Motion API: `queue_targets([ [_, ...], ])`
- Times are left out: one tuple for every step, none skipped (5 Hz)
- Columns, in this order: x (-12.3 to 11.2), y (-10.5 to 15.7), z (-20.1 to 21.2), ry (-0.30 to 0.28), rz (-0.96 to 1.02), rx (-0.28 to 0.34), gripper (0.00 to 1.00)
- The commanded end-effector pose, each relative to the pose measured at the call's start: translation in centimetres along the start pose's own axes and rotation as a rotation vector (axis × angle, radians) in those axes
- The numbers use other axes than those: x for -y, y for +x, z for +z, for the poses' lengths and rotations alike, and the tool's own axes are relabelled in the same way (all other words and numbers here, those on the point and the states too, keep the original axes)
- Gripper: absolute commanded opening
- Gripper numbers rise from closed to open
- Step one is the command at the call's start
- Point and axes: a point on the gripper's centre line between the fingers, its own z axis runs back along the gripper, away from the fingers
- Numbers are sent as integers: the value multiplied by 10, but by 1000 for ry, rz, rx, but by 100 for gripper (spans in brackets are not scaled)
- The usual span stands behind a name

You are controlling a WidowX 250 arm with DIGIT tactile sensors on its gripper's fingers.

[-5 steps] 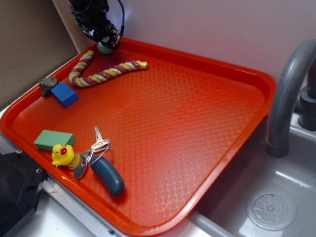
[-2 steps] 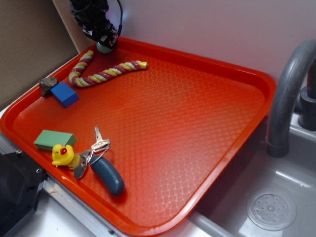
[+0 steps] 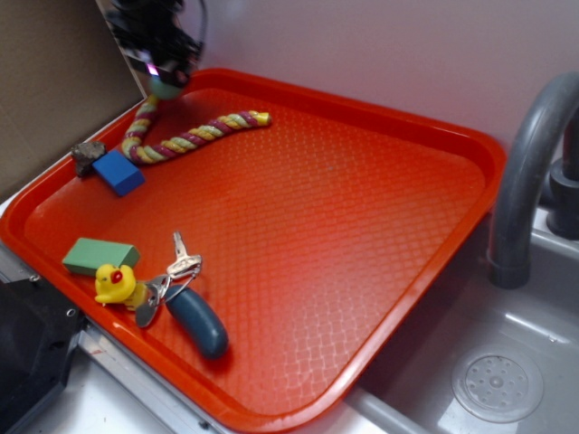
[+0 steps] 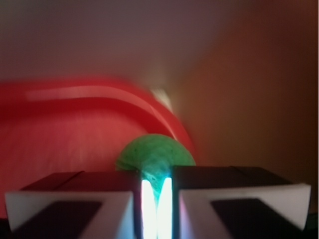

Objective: Grab the green ball.

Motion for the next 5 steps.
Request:
queue_targets([
  [17,-20,158,-175,22,45,0],
  [23,-30,218,-231,-38,27,0],
  [34,-41,224,-243,-83,18,0],
  [45,-46,226,-252,-131,12,0],
  [47,-51,216,-227,-146,16,0],
])
